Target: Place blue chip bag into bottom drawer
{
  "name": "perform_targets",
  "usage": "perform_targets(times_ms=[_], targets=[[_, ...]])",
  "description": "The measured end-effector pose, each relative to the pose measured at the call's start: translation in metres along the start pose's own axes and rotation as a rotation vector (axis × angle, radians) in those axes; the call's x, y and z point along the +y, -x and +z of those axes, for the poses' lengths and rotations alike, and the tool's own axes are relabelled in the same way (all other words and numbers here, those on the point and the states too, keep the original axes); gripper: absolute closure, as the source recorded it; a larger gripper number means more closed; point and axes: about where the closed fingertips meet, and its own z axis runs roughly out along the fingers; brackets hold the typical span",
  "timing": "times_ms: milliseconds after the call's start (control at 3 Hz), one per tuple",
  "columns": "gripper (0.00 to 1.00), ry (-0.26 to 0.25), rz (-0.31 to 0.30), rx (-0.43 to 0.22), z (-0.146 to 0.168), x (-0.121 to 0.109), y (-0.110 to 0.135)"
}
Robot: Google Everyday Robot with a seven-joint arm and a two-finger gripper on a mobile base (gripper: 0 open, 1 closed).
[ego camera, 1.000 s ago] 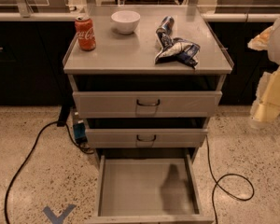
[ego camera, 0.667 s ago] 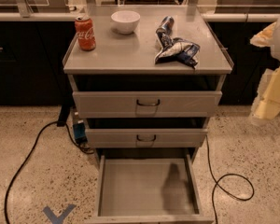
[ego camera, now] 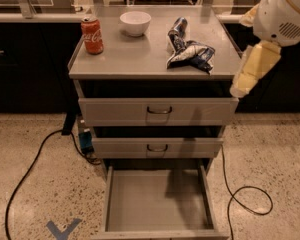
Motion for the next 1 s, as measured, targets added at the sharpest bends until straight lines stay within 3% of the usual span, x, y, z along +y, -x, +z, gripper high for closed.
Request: perform_targets(times_ms=[333,667,1000], targets=[[0.0,-0.013,-0.001,-0.083,0.033,-0.042,0.024],[0.0,-0.014,-0.004,-0.084,0.035,-0.043,0.025],[0.0,-0.018,-0.015,-0.07,0.051,-0.063,0.035]])
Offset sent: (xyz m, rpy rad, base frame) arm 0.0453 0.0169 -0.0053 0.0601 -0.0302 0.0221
